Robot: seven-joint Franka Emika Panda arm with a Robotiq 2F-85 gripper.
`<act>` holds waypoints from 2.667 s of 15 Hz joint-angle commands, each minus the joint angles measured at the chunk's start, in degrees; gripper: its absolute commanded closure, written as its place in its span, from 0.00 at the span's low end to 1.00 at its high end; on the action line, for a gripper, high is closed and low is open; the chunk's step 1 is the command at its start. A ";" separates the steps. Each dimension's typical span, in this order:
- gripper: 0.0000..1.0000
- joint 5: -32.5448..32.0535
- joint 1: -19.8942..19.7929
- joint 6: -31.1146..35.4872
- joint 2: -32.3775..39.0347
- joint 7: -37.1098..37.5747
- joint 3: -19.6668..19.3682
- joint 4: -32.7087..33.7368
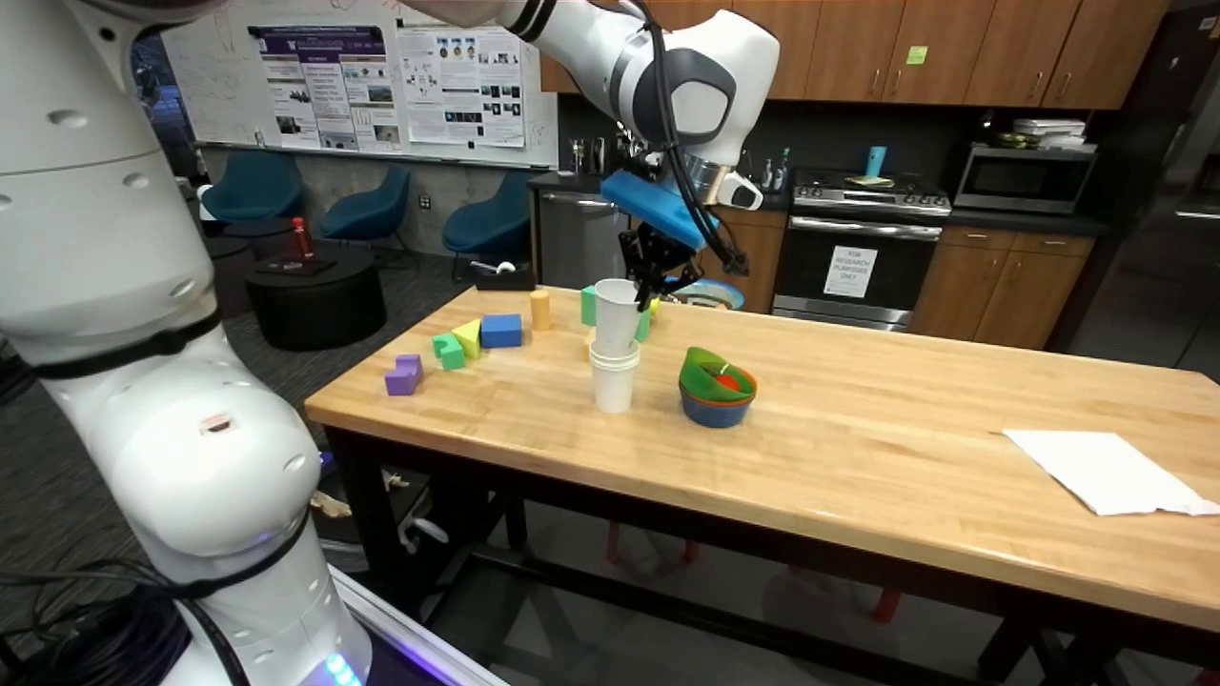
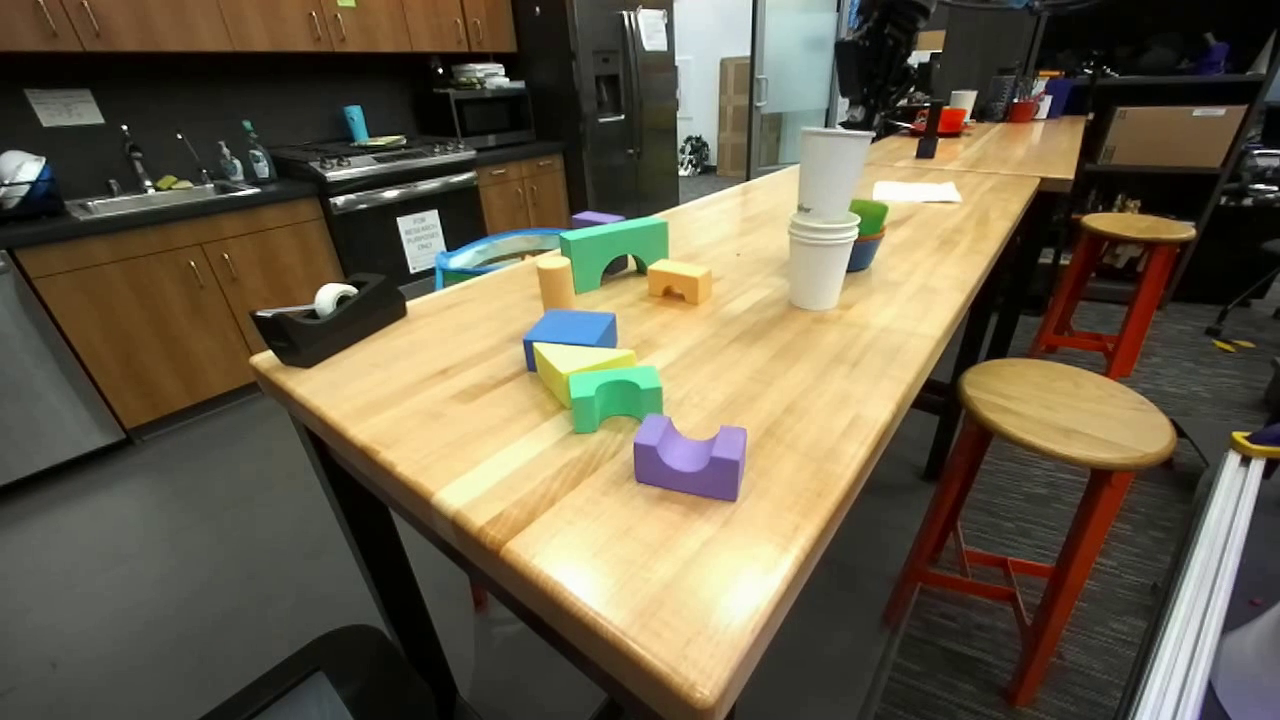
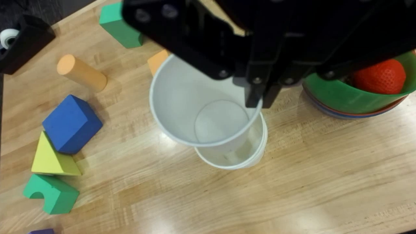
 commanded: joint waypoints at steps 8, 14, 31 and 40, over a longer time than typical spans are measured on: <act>0.99 1.01 -1.11 -1.26 2.10 0.40 0.89 2.54; 0.99 0.81 -1.59 -1.19 0.79 -0.50 0.76 0.34; 0.99 -1.53 -1.42 -0.51 2.49 0.85 1.97 -0.93; 0.99 -4.56 -1.81 0.91 5.78 2.70 2.02 -0.73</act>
